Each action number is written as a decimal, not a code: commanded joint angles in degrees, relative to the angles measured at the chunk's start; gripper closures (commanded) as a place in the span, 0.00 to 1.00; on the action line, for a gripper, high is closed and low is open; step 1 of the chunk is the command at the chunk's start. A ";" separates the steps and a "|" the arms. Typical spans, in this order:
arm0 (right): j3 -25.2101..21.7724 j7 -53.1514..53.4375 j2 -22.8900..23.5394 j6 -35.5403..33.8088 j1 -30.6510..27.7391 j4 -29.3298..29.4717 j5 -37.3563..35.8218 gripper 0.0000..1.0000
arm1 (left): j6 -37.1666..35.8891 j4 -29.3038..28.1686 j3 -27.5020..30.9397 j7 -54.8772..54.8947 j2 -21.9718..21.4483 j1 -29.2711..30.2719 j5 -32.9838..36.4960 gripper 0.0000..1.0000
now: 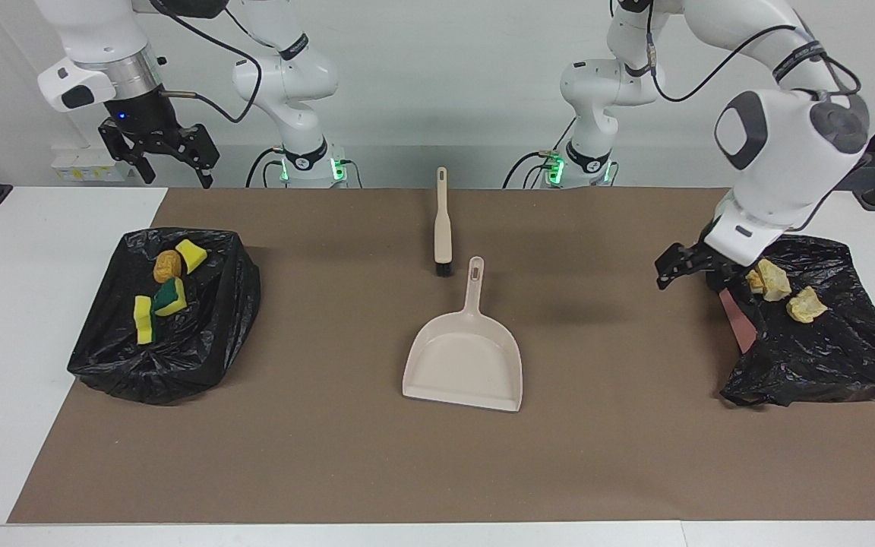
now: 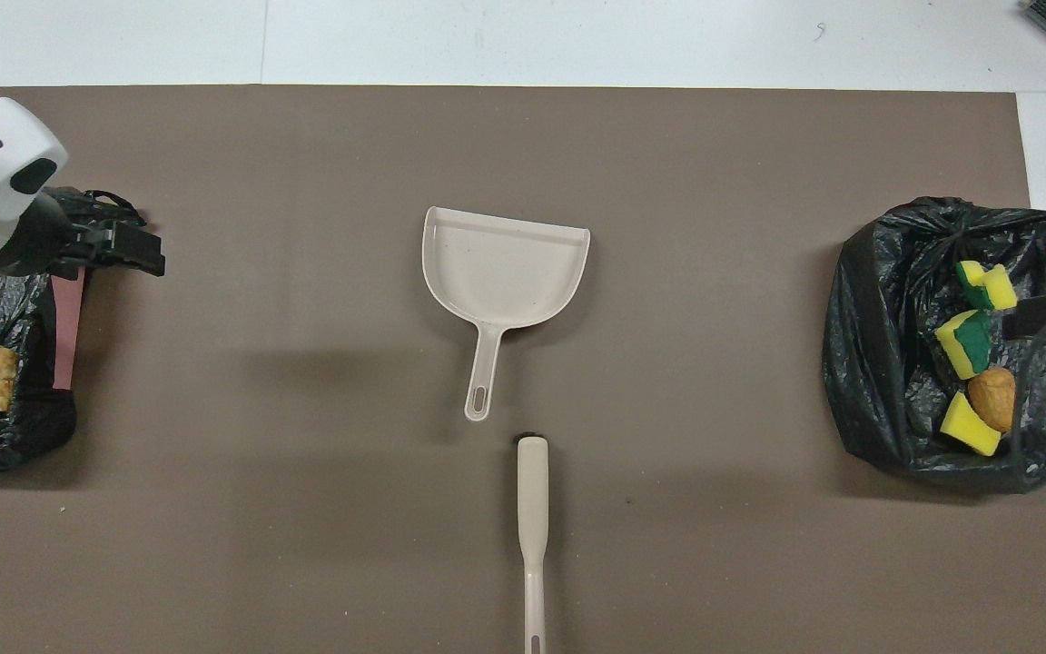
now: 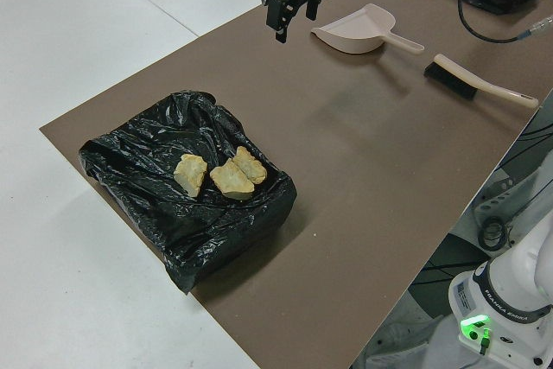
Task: Sweep and dump trash in bin
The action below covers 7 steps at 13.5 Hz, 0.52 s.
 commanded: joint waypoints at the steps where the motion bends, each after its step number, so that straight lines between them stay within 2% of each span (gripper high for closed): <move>1: 2.90 -1.82 -0.54 -0.23 -2.80 -0.19 1.10 0.00 | -3.58 -0.05 0.36 1.65 -2.66 0.09 1.86 0.00; 4: 2.37 -1.91 -0.46 0.12 -1.84 -0.11 0.40 0.00 | -9.98 5.12 0.28 2.45 -1.88 -0.61 3.28 0.00; 7: 2.10 -1.82 -0.10 0.12 -1.22 0.16 0.92 0.00 | -12.11 5.93 0.36 4.91 -3.01 -0.09 3.19 0.00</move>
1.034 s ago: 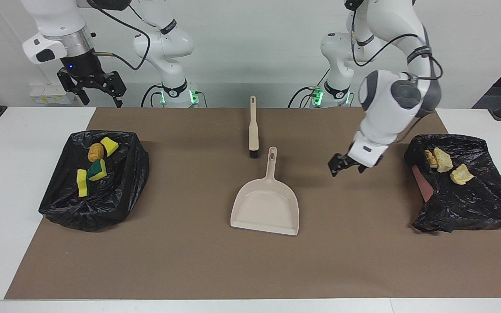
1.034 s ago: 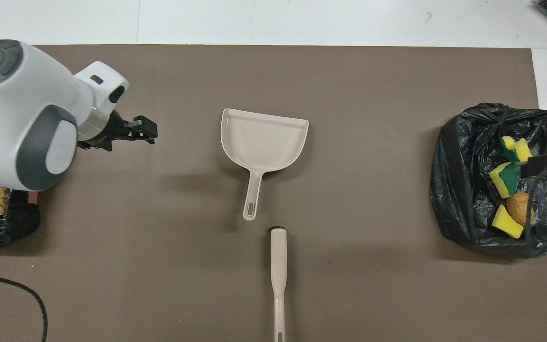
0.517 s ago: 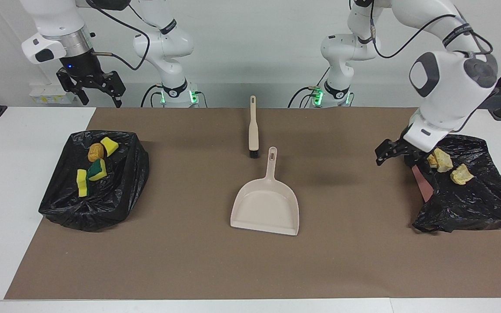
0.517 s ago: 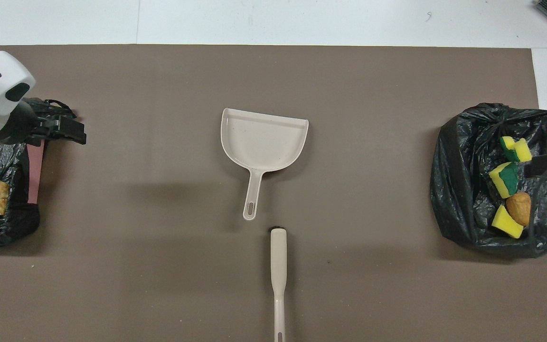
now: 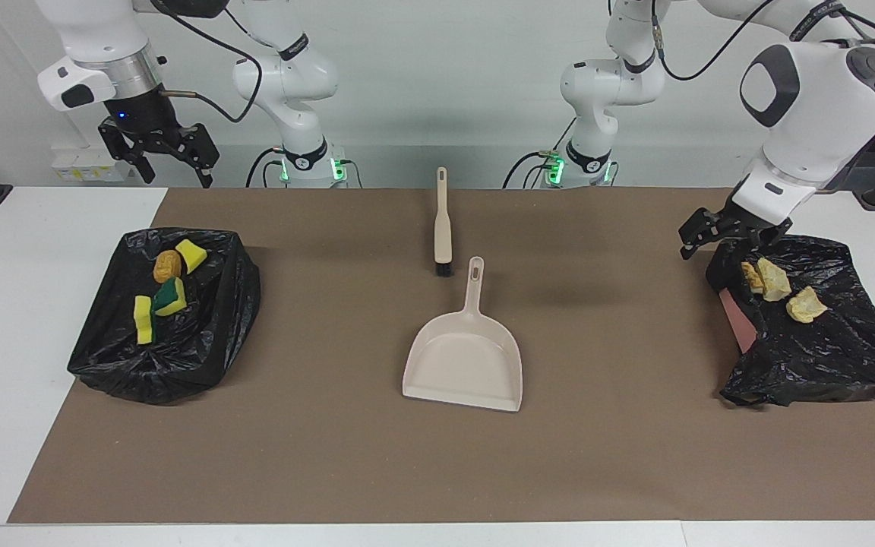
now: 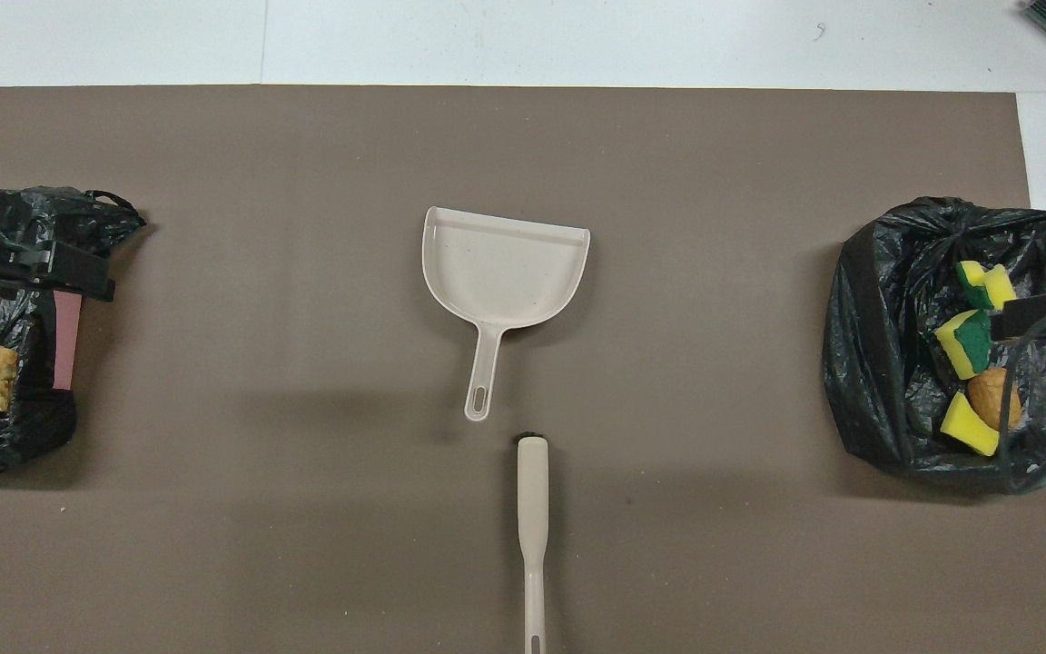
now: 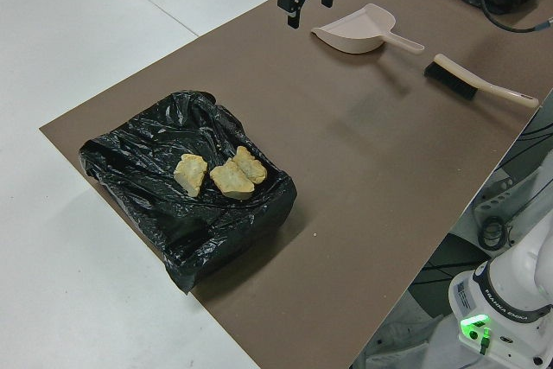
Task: Sweep and dump trash in bin
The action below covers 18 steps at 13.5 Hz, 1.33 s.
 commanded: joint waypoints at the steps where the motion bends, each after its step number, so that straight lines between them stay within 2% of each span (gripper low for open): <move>1: 0.12 -1.77 0.07 0.12 -0.95 0.14 0.84 0.00 | -2.27 0.42 0.17 2.43 -1.56 0.07 0.85 0.00; 4: -0.14 -1.77 0.34 0.21 -1.05 0.06 0.23 0.00 | -1.92 -1.87 0.26 2.87 -2.89 0.24 1.29 0.00; 11: 0.04 -1.50 -0.19 -0.32 -0.96 0.14 0.40 0.00 | -5.61 1.72 0.43 2.70 -2.28 0.24 2.70 0.00; 18: 0.65 -1.50 -0.19 -0.32 -0.25 0.14 1.02 0.00 | -5.70 1.99 0.43 2.78 -2.54 0.16 2.61 0.00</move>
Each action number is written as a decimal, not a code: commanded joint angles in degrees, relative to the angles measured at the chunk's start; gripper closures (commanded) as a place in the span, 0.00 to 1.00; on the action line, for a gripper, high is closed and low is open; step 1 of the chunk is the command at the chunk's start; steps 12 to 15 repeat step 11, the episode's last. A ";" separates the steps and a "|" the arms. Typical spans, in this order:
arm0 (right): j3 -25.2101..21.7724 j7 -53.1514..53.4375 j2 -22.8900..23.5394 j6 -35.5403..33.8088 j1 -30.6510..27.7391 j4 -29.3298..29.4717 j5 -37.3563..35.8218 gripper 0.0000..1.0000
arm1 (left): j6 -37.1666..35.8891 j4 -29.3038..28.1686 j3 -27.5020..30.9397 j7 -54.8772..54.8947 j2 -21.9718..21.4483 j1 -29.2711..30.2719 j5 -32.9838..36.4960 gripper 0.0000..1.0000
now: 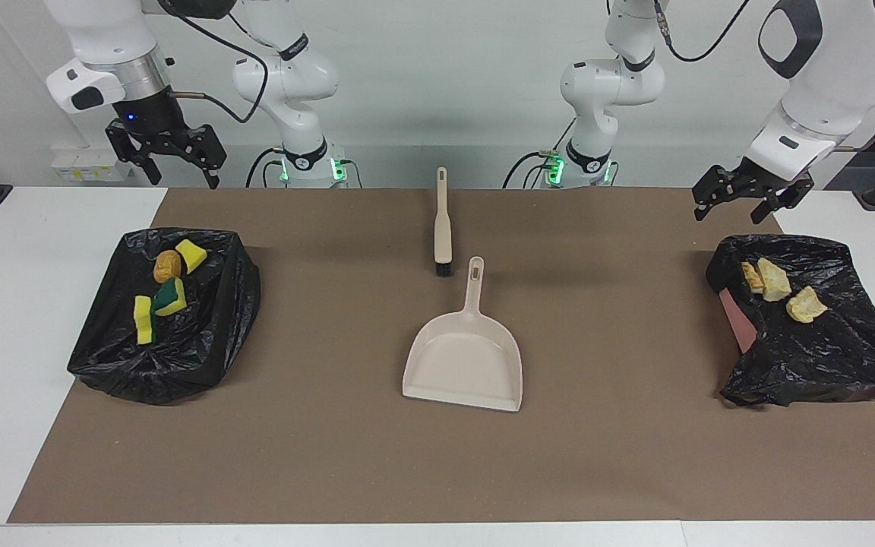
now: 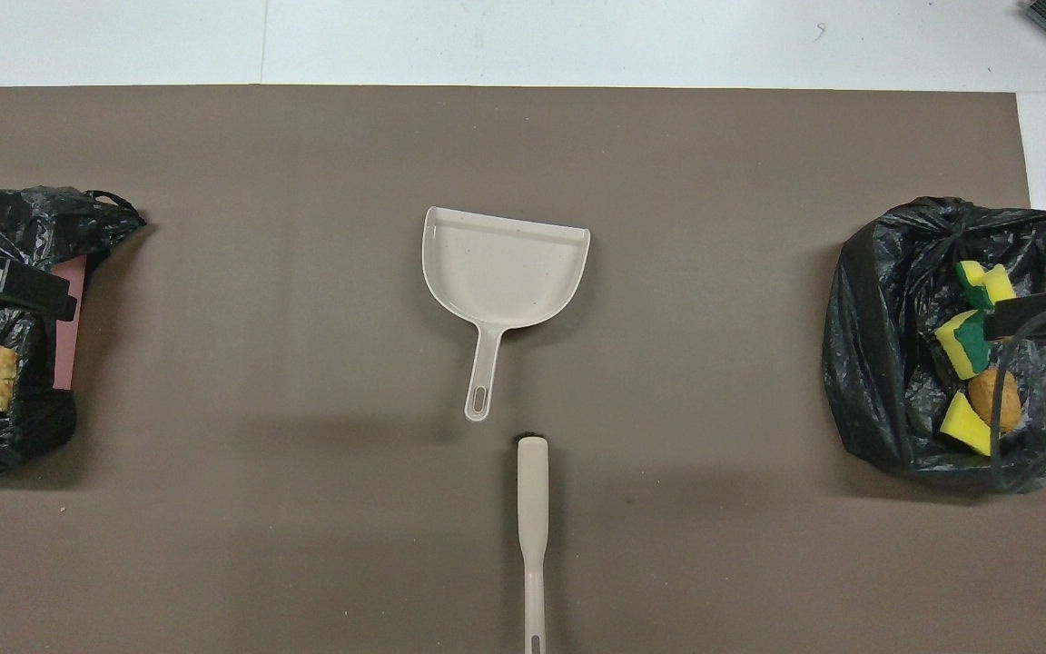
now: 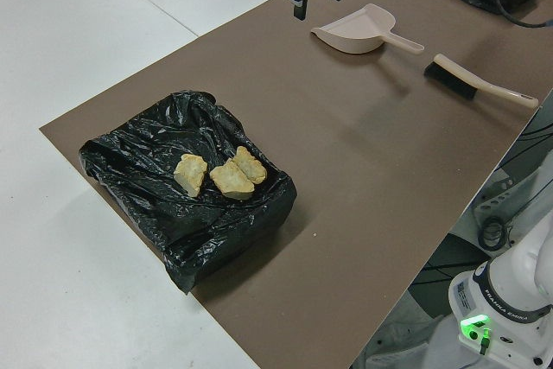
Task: Sweep and dump trash in bin
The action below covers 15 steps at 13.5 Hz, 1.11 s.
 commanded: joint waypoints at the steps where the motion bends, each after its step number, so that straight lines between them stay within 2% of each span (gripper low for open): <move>1: -0.08 -1.50 -0.39 -0.32 -0.30 0.10 0.98 0.00 | -1.34 0.60 0.05 0.73 -0.50 0.06 0.64 0.00; 15: 0.01 -1.50 -0.39 -0.32 -0.30 0.10 0.90 0.00 | -1.43 0.16 0.04 0.91 -0.77 0.14 0.29 0.00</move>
